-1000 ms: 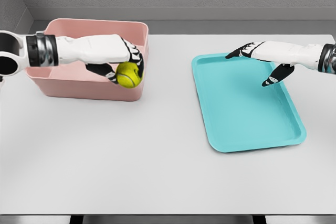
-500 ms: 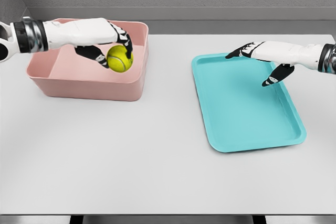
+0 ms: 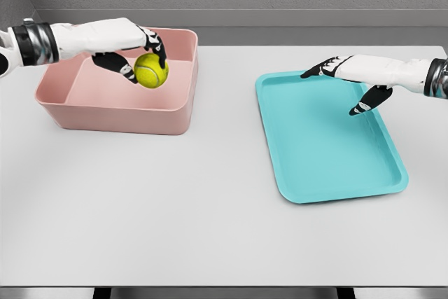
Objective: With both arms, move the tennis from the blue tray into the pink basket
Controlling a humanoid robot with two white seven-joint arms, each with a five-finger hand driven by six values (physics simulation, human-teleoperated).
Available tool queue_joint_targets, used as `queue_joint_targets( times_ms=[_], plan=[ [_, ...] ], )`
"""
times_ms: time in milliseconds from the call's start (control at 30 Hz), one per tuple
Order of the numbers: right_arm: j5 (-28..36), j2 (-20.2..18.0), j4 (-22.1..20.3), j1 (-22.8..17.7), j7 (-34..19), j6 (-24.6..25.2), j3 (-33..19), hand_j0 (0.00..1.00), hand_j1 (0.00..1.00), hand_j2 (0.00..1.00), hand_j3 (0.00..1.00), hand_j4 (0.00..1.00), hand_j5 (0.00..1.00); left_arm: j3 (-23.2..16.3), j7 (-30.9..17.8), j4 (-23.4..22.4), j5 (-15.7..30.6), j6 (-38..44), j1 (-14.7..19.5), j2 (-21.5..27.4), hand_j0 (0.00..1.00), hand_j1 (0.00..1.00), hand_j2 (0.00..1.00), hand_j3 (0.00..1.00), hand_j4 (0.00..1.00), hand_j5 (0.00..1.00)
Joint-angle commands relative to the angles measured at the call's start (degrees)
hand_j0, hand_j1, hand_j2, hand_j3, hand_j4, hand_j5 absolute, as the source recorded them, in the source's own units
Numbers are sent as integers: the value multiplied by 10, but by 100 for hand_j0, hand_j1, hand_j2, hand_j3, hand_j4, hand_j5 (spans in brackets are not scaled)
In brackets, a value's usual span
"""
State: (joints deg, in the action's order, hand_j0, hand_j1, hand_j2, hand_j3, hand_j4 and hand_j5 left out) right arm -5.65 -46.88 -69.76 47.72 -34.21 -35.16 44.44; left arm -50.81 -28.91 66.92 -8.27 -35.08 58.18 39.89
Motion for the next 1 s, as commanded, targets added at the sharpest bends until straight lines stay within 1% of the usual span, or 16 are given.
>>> queue_joint_targets(
  times_ms=[0, 33, 67, 133, 233, 300, 367, 400, 433, 467, 500, 567, 667, 767, 833, 967],
  plan=[
    [4, -1, 0, 0, 0, 2, -1, 100, 100, 100, 100, 100, 100, 9, 2, -2, 4, 3, 0, 0, 62, 62, 62, 62, 62, 62],
    [4, -1, 0, 0, 0, 2, -1, 100, 100, 100, 100, 100, 100, 11, 3, -2, 4, 3, 0, 1, 74, 74, 74, 74, 74, 74],
    [4, -1, 1, 0, 0, 2, -1, 100, 100, 100, 100, 100, 100, 11, 3, -2, 3, 3, 0, 0, 81, 81, 81, 81, 81, 81],
    [4, -1, 0, 0, 0, 2, -1, 100, 100, 100, 100, 100, 100, 11, 17, -2, 2, 3, 0, 1, 85, 85, 85, 85, 85, 85],
    [4, -1, 0, 0, 0, 2, -1, 100, 100, 100, 100, 100, 100, 10, 17, 0, 3, 3, -1, 4, 84, 84, 84, 84, 84, 84],
    [4, -1, 0, 0, 0, 2, -1, 100, 100, 100, 100, 100, 100, 10, 17, 15, 6, 1, -7, 11, 85, 85, 85, 85, 85, 85],
    [4, -1, 0, 0, 0, 2, -1, 100, 100, 100, 100, 100, 100, 11, 17, 42, 9, 1, -9, 29, 91, 91, 91, 91, 91, 91],
    [4, -1, 0, 0, 0, 2, -1, 100, 100, 100, 100, 100, 100, 11, 17, 57, 10, 1, -11, 37, 97, 97, 97, 97, 97, 97],
    [4, -1, 0, 0, 0, 2, -1, 100, 100, 100, 100, 100, 100, 10, 17, 73, 19, 1, -12, 40, 100, 100, 100, 100, 100, 100],
    [4, -1, 0, 0, 0, 2, -1, 100, 100, 100, 100, 100, 100, 10, 18, 92, 33, 1, -12, 64, 100, 100, 100, 100, 100, 100],
    [4, -1, 0, 0, 0, 2, -1, 100, 100, 100, 100, 100, 100, 11, 17, 116, 46, 1, -25, 84, 100, 100, 100, 100, 100, 100],
    [4, -1, 0, 0, 0, 2, -1, 100, 100, 100, 100, 100, 100, 10, 17, 143, 55, 1, -36, 113, 100, 100, 100, 100, 100, 100],
    [4, -1, 0, 0, 0, 2, -1, 100, 100, 100, 100, 100, 100, 10, 18, 146, 59, 1, -38, 139, 100, 100, 100, 100, 100, 100],
    [4, -1, 0, 0, 0, 2, -1, 100, 100, 100, 100, 100, 100, 11, 24, 158, 60, 1, -53, 167, 100, 100, 100, 100, 100, 100],
    [4, -1, 0, 0, 0, 2, -1, 100, 100, 100, 100, 100, 100, 11, 52, 158, 60, 1, -59, 176, 100, 100, 100, 100, 100, 100],
    [4, -1, 0, 0, 0, 2, -1, 100, 100, 100, 100, 100, 100, 11, 52, 157, 59, 1, -72, 179, 100, 100, 100, 100, 100, 100]
  ],
)
